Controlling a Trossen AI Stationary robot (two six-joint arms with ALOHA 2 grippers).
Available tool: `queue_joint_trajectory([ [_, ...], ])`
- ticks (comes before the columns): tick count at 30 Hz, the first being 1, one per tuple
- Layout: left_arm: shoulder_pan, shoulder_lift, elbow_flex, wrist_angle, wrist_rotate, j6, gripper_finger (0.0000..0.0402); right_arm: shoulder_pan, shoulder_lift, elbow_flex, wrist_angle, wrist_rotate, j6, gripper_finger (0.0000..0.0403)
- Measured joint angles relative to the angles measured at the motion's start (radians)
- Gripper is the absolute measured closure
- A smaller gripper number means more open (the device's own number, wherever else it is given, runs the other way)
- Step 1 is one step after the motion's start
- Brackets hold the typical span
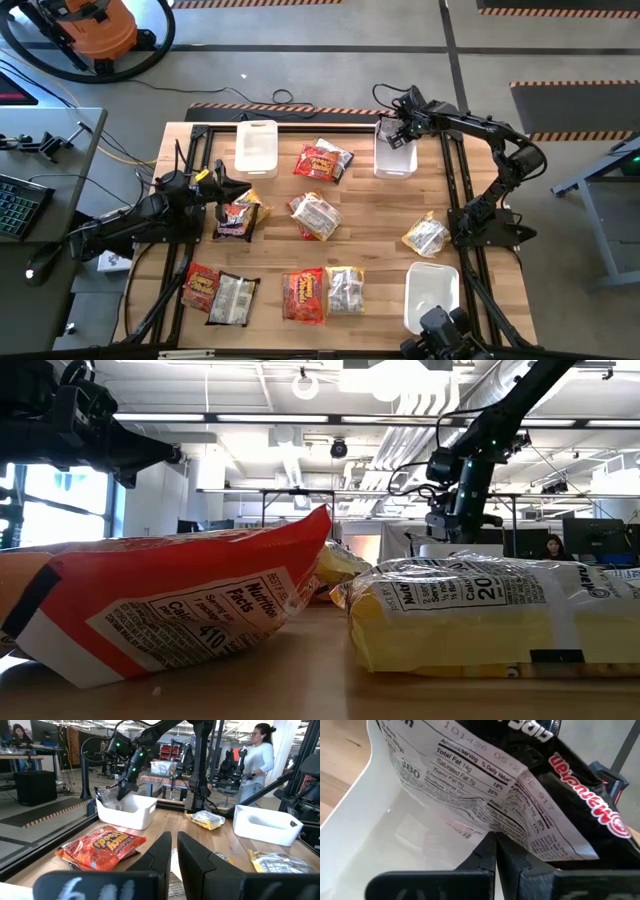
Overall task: Sort Maruchan noodles
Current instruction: Put the black noodle pack into the top right white bin
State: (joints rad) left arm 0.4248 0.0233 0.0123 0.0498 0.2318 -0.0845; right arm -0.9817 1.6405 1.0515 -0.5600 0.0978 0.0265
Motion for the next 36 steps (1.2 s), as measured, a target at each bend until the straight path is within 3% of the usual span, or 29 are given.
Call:
queue_joint_trajectory([
  [36,0.000,0.000,0.000,0.000,0.000,0.000,0.0378,-0.007,0.001,0.074,0.083,0.032,0.026,0.0403],
])
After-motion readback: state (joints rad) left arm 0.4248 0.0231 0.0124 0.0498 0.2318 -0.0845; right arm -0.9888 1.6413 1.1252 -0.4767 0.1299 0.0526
